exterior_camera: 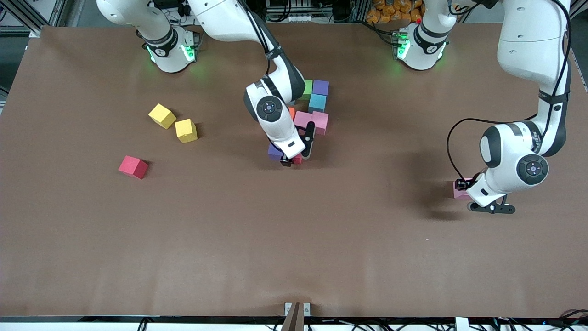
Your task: Form number 2 with 11 blocks
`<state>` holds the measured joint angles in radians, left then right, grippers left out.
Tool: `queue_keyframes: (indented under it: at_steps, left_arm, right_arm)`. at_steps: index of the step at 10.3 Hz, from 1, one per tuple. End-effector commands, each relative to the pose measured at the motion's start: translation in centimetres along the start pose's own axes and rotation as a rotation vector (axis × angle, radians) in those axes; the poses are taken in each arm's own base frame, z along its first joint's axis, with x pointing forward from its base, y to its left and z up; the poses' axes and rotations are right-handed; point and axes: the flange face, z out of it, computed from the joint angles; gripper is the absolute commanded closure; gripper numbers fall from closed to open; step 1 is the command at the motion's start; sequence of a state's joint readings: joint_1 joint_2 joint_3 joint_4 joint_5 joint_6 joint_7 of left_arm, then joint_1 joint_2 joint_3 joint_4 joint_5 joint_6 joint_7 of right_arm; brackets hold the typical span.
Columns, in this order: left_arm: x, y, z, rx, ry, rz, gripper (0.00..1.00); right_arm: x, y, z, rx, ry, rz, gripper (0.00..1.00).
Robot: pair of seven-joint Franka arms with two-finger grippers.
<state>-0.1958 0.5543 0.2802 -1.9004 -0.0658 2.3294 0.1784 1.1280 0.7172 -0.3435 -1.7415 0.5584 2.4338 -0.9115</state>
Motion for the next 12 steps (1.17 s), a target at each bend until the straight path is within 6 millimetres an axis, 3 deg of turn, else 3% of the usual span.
queue_keyframes:
  at_steps: [1, 4, 6, 8, 10, 12]
  left_arm:
    - [0.4, 0.4, -0.9, -0.094, 0.005, -0.051, 0.98]
    - [1.3, 1.8, -3.3, -0.147, -0.074, -0.186, 0.98]
    - [1.4, 4.0, -5.4, -0.192, -0.109, -0.285, 0.98]
    - [1.0, 5.5, -9.6, -0.262, -0.136, -0.371, 0.98]
    - [0.2, 10.1, -13.6, -0.260, -0.189, -0.512, 1.00]
    - [-0.8, 15.9, -16.0, -0.225, -0.217, -0.735, 1.00]
  right_arm:
    - [0.2, -0.5, -0.2, -0.005, -0.007, -0.001, 0.00]
    - [0.3, -0.8, -0.9, 0.026, -0.016, 0.005, 0.00]
    - [0.4, -0.7, -2.2, 0.033, -0.006, 0.011, 0.00]
    - [0.7, -1.1, -4.1, 0.069, -0.004, 0.008, 0.00]
    - [0.7, -0.9, -5.9, 0.081, 0.006, 0.009, 0.00]
    - [0.3, 0.5, -7.7, 0.057, 0.022, 0.015, 0.00]
